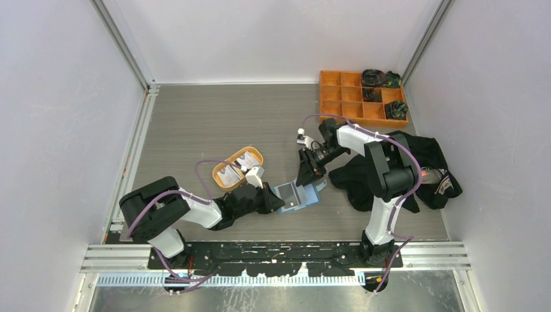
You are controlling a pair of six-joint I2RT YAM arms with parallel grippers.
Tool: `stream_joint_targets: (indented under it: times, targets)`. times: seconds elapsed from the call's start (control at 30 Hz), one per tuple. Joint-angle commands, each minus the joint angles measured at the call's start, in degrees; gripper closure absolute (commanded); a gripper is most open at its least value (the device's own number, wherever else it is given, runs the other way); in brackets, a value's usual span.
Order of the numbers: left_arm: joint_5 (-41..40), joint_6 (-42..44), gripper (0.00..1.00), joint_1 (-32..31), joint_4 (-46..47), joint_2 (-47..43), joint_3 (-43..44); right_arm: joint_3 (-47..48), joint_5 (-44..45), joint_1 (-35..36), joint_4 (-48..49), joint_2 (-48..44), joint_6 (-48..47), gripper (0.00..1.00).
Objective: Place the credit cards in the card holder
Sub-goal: Turn over the card holder at the center of the board.
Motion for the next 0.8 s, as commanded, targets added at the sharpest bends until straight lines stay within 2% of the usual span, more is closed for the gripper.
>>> stream_joint_targets:
  times: [0.0, 0.53, 0.77]
  targets:
    - [-1.01, 0.96, 0.85, -0.19, -2.46, -0.98, 0.29, 0.67, -3.10, 1.78, 1.09, -1.26, 0.08, 0.60]
    - [-4.69, 1.66, 0.82, -0.16, -5.44, -7.43, -2.44, 1.58, -6.12, 6.76, 2.04, 0.98, -2.39, 0.57]
    - [-6.36, 2.16, 0.83, -0.19, -7.60, -10.51, -3.36, 2.13, -3.73, 8.53, 2.06, 3.45, -2.88, 0.57]
